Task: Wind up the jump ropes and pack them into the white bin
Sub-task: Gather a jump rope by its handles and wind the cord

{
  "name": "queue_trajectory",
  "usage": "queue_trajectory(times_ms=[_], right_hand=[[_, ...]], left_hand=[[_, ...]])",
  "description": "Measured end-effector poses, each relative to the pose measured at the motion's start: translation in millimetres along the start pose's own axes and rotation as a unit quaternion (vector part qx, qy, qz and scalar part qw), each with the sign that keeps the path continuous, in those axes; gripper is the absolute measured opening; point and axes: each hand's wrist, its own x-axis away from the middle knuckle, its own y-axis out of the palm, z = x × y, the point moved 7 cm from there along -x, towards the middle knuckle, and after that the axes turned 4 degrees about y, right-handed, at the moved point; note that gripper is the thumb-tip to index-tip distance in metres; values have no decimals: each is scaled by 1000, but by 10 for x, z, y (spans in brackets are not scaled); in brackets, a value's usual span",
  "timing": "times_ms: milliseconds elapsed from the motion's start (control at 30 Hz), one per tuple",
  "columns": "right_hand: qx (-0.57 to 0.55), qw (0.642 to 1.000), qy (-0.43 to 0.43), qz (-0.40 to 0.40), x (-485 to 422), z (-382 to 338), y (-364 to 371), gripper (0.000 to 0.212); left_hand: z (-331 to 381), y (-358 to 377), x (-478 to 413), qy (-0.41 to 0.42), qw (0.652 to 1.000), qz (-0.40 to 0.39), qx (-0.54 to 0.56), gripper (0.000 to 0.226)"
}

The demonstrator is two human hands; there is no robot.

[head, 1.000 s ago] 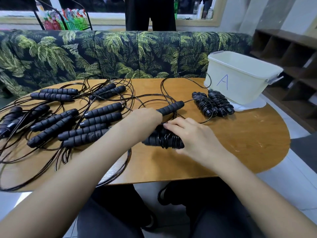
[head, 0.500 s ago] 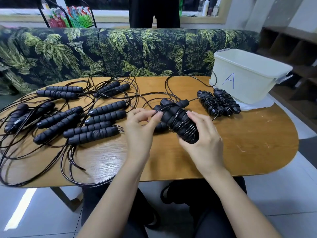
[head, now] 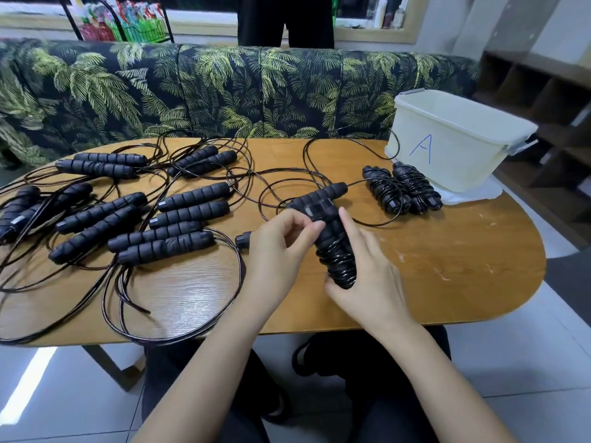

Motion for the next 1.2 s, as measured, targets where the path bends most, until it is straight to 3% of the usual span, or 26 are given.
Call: queue_trajectory(times_ms=[67, 167, 233, 300, 367, 433, 467, 567, 867, 1033, 1200], right_hand=[[23, 1000, 4, 14, 26, -8, -19, 105], [114, 992, 14, 46, 49, -36, -21, 105], [139, 988, 18, 59, 62, -67, -16, 108], [138, 988, 17, 62, 69, -86, -18, 113], [138, 988, 22, 60, 66, -82, -26, 117], [142, 986, 20, 83, 65, -102, -77, 117], [141, 984, 14, 107, 71, -123, -121, 115], [116, 981, -9, 153, 122, -170, -176, 109], [119, 973, -37, 192, 230, -225, -198, 109], [102, 986, -6, 129, 188, -158, -153, 113], [70, 994, 12, 82, 157, -141, -155, 105]], left_hand=[[57, 21, 5, 44, 996, -30, -70, 18], [227, 57, 74, 163, 963, -2, -216, 15], [309, 90, 135, 203, 948, 13, -245, 14], [325, 30, 154, 158, 970, 33, -180, 15], [189, -19, 107, 0, 1000, 13, 9, 13], [48, -6, 111, -131, 972, -10, 192, 12], [0, -21, 104, -157, 961, -8, 228, 13], [-39, -107, 49, -143, 968, 23, 205, 14], [-46, -280, 54, -86, 985, 102, 110, 9], [-70, -165, 40, -132, 972, 50, 188, 17], [50, -182, -59, -100, 985, 0, 142, 16]])
